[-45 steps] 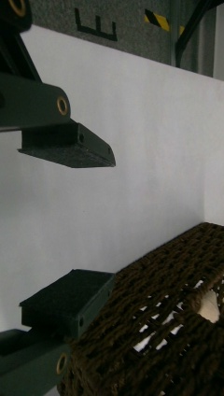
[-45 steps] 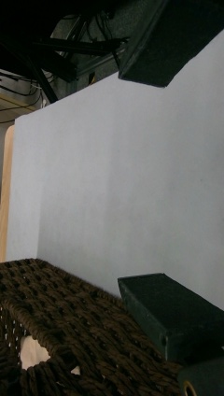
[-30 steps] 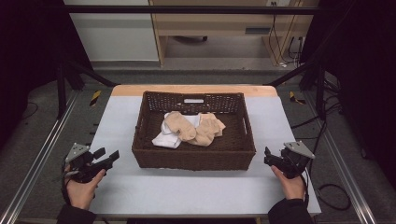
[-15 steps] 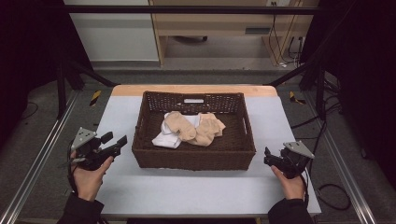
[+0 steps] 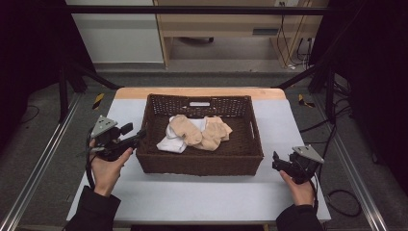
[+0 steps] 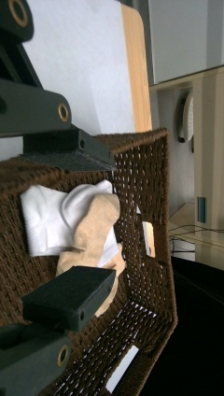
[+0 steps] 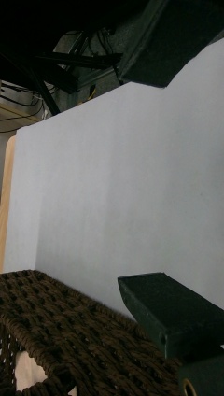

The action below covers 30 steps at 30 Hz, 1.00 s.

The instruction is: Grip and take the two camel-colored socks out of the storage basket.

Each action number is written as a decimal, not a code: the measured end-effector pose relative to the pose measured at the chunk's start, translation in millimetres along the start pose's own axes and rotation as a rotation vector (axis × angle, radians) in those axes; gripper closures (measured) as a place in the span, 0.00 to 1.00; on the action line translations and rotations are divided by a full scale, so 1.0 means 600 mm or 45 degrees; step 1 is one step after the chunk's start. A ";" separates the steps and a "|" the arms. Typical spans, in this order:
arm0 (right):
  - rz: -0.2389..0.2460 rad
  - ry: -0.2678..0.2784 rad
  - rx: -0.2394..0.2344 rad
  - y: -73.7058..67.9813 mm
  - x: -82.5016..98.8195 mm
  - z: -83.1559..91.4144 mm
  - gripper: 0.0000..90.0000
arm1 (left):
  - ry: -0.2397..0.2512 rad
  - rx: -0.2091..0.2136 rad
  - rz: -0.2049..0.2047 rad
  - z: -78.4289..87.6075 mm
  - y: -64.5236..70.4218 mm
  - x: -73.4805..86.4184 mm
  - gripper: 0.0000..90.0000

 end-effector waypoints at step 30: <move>-0.018 -0.003 0.003 0.003 -0.001 -0.004 0.04 | -0.054 0.095 -0.074 -0.128 0.096 -0.050 0.48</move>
Point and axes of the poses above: each handheld gripper's, and its own axes: z roughly backward along the jaws, x roughly out of its underside, y roughly to its right, the point moved 10 cm from there along -z, roughly forward along the jaws
